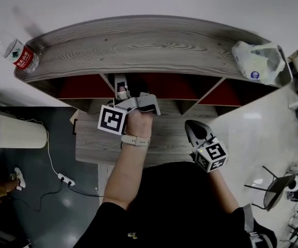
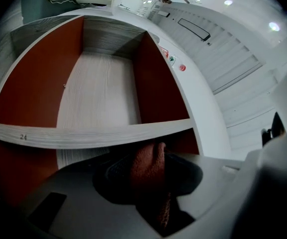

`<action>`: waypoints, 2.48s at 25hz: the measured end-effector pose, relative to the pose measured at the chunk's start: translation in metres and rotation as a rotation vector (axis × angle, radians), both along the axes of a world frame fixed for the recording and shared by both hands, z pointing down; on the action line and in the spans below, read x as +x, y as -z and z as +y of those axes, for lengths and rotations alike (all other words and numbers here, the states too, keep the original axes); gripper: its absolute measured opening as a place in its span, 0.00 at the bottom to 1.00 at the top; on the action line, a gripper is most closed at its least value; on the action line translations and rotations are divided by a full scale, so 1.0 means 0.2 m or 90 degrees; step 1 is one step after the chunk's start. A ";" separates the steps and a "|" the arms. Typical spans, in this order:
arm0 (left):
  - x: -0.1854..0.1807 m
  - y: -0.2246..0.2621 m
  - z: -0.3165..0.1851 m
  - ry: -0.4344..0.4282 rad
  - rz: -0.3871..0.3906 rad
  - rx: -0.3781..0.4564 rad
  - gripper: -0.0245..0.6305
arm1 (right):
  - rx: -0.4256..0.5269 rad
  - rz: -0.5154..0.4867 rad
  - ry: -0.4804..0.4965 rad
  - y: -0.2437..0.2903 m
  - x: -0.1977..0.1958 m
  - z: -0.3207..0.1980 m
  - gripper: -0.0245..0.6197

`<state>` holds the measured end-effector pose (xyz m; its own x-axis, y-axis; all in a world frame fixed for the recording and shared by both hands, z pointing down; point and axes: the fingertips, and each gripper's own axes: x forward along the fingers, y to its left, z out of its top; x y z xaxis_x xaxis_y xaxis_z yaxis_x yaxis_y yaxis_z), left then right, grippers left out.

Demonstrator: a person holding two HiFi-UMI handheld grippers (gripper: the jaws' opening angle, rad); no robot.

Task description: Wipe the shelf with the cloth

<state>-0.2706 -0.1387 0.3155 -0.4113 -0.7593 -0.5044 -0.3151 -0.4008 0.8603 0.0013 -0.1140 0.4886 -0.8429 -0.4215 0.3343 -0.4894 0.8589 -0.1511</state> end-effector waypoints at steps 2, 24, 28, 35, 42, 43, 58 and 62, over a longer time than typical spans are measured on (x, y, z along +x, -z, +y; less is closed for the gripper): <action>-0.03 -0.04 -0.05 0.009 0.014 -0.013 0.24 | -0.001 -0.003 -0.003 0.01 0.01 -0.01 0.04; -0.09 -0.55 -0.15 0.003 0.191 -0.180 0.24 | -0.009 -0.008 0.000 -0.01 0.05 -0.06 0.03; -0.06 -0.51 -0.10 -0.004 0.173 -0.156 0.24 | -0.011 -0.007 0.001 -0.01 0.05 -0.05 0.03; 0.00 -0.24 -0.03 0.010 0.031 -0.099 0.24 | -0.015 -0.009 0.000 -0.01 0.04 -0.01 0.04; 0.12 -0.25 -0.07 0.061 -0.262 -0.283 0.24 | -0.016 -0.010 -0.002 -0.02 0.05 -0.01 0.04; 0.15 -0.24 -0.10 0.070 -0.322 -0.319 0.24 | -0.016 -0.010 -0.002 -0.02 0.05 -0.01 0.04; 0.19 -0.05 -0.33 0.223 -0.669 -0.438 0.24 | -0.018 -0.004 -0.033 -0.03 0.15 -0.10 0.03; 0.29 0.00 -0.43 0.227 -0.684 -0.428 0.23 | -0.016 0.001 -0.060 -0.04 0.25 -0.14 0.03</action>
